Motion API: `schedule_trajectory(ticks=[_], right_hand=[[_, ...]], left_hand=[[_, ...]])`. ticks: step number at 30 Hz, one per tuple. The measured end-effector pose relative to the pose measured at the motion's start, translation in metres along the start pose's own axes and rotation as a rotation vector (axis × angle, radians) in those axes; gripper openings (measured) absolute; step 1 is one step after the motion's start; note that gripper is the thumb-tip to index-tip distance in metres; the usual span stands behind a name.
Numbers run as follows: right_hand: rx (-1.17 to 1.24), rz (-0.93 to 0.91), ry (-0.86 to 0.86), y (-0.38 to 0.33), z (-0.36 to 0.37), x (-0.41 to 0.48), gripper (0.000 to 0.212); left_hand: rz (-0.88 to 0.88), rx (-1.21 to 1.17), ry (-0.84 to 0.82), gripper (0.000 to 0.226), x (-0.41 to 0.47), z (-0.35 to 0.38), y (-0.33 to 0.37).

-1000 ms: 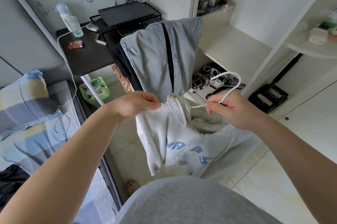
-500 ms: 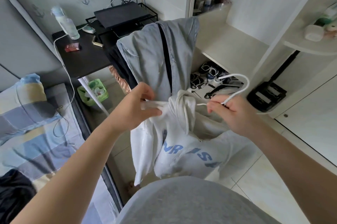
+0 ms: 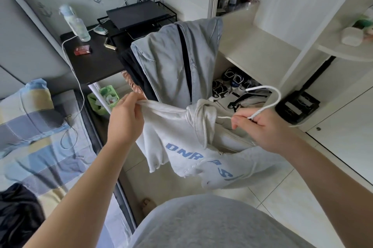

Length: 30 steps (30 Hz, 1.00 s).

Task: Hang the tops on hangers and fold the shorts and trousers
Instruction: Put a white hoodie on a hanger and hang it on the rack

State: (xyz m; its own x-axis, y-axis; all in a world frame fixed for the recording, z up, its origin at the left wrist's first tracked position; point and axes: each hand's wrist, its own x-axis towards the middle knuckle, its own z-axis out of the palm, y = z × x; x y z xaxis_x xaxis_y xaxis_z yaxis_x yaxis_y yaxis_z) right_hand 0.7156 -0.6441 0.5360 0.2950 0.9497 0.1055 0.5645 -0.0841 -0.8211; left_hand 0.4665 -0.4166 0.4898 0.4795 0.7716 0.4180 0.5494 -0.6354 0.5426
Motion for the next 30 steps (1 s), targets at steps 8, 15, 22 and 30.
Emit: schedule_trajectory(ticks=[8, 15, 22, 30], right_hand=[[0.05, 0.015, 0.078, -0.004, 0.011, 0.003, 0.031], [0.082, 0.045, 0.057, -0.002, 0.006, 0.002, 0.027], [0.045, 0.081, 0.015, 0.001, -0.011, -0.001, 0.034], [0.044, 0.119, -0.098, -0.001, -0.019, -0.005, 0.033]], left_hand=[[0.366, -0.183, -0.398, 0.029, -0.001, -0.006, 0.042], [0.376, -0.204, -0.418, 0.019, 0.001, 0.0, 0.048], [0.113, -0.028, -0.283, 0.023, -0.005, 0.012, 0.022], [0.153, 0.011, -0.196, 0.034, 0.005, 0.008, 0.027]])
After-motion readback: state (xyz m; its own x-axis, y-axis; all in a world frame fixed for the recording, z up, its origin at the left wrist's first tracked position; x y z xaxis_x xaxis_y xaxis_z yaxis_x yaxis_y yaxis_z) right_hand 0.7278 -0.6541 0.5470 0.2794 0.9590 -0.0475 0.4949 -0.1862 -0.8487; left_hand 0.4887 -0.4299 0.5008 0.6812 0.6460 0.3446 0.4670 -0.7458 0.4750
